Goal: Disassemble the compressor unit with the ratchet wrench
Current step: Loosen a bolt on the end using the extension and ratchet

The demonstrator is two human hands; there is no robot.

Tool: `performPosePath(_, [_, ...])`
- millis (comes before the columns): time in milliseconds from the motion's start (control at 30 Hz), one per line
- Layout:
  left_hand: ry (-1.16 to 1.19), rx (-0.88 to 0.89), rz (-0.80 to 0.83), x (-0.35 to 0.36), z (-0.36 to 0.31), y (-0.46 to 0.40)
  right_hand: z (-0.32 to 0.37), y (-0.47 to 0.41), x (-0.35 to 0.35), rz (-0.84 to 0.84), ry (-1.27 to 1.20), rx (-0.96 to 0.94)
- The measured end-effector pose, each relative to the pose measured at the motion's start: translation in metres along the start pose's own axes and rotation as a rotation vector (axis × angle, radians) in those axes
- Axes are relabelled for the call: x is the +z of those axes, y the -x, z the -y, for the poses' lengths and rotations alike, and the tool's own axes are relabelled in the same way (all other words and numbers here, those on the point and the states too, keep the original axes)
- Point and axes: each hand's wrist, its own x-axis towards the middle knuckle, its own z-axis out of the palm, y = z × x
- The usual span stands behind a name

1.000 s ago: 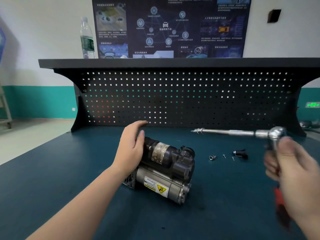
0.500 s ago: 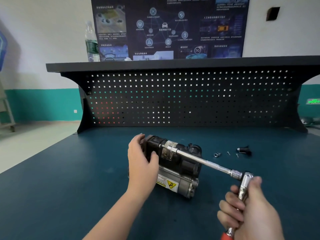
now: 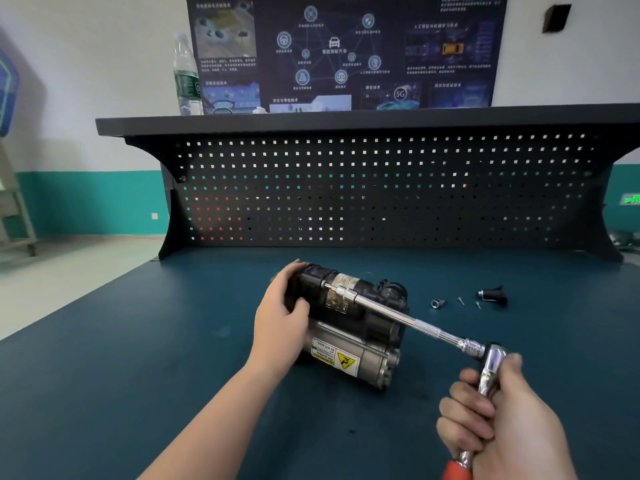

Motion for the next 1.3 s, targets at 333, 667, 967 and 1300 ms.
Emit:
performPosePath(333, [-0.041,-0.044,0.02,-0.006,-0.006,0.0,-0.002,0.01,0.007,-0.046,0.008,0.021])
performPosePath(667, [-0.267,0.087,0.09,-0.014,-0.016,-0.003,-0.003,0.018,0.005,-0.005,-0.077,0.136])
performPosePath(967, [-0.656,0.694,0.65,0.017,-0.074,-0.012,0.027,0.005,0.0,0.044,0.196,0.055])
performPosePath(1300, [-0.72,0.669,0.717,0.072,-0.118,0.001,0.034,-0.007,-0.008,0.377,0.564,-0.409])
